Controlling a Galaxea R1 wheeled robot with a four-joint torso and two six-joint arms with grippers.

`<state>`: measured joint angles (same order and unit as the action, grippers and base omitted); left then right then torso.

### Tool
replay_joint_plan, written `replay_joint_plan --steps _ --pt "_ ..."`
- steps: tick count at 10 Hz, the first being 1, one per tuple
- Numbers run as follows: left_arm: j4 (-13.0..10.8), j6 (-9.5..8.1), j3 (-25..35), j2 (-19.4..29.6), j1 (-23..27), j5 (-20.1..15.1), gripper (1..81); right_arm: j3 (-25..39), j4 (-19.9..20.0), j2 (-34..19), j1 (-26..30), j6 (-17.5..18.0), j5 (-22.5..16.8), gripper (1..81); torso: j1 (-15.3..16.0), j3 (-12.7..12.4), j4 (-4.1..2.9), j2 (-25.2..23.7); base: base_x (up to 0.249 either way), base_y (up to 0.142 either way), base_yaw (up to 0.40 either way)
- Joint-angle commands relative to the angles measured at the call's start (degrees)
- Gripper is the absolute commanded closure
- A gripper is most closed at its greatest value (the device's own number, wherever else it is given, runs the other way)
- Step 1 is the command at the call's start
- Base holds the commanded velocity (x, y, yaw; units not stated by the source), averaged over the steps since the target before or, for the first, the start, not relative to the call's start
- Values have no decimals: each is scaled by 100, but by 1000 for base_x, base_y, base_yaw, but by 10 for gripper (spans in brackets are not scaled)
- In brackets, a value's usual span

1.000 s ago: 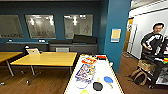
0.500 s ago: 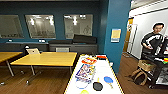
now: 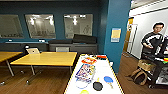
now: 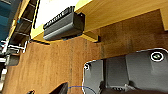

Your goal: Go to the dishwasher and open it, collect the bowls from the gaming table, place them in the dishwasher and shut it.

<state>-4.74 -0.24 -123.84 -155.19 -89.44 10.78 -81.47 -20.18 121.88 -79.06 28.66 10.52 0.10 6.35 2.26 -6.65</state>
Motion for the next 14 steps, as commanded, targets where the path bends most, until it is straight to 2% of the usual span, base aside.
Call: replay_joint_plan --steps 1,3,5,10,14 --pt "-62 -11 105 84 256 -216 10 798 286 -950 833 140 -129 10 0 377 0 0 0 0 0" --pt "-62 -11 88 57 256 -216 10 1283 426 -1436 1237 140 -234 10 0 652 0 0 0 0 0" --pt "-62 -11 80 31 256 -216 10 1512 672 -1638 1659 140 -594 10 2 845 0 2 0 0 0" --pt "-62 -11 71 13 265 -216 10 1389 1815 -1796 3179 254 -1649 10 6 1395 0 9 0 0 0" --pt "-44 -11 62 -4 273 -216 10 1073 1913 -1840 4234 895 -2440 10 11 1853 0 15 0 0 0"
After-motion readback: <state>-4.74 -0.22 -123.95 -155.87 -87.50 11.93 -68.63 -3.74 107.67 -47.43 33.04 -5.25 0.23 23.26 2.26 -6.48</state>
